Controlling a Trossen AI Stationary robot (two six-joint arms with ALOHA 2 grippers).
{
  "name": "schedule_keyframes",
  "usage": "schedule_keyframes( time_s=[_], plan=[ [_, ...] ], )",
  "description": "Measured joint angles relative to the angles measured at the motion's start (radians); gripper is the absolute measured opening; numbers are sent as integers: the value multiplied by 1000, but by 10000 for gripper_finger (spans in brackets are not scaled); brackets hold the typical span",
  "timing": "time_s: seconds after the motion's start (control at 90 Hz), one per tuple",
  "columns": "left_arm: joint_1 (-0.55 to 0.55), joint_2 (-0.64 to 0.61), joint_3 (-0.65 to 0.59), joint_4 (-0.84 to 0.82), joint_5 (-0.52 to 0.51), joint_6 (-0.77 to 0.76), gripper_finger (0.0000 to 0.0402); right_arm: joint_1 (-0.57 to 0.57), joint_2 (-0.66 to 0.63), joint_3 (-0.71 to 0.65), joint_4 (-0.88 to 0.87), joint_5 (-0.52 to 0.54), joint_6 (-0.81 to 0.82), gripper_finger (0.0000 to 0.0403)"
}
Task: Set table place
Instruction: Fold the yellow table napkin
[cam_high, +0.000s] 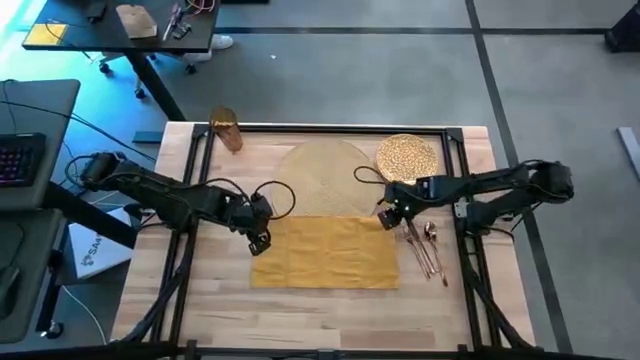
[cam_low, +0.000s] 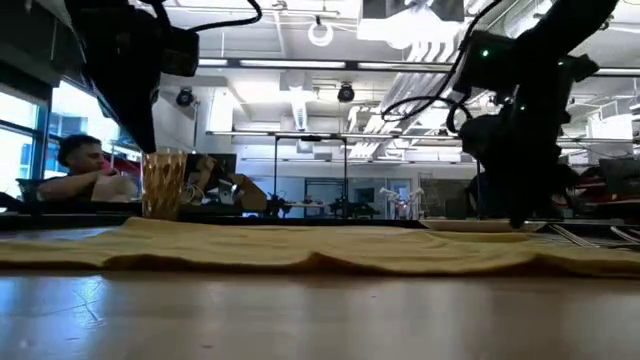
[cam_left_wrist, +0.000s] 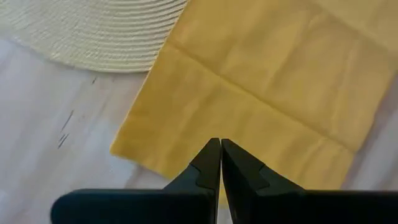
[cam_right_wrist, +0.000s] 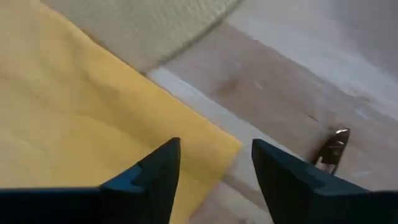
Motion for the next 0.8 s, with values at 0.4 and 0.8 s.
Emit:
schedule_keyframes(
  time_s=[0.4, 0.8],
  plan=[
    [15, 0, 0, 132, 7, 19, 0, 2, 98, 39, 58, -176, -192, 13],
    [168, 63, 1, 534, -42, 204, 2, 58, 135, 337, 20, -141, -240, 0]
  ],
)
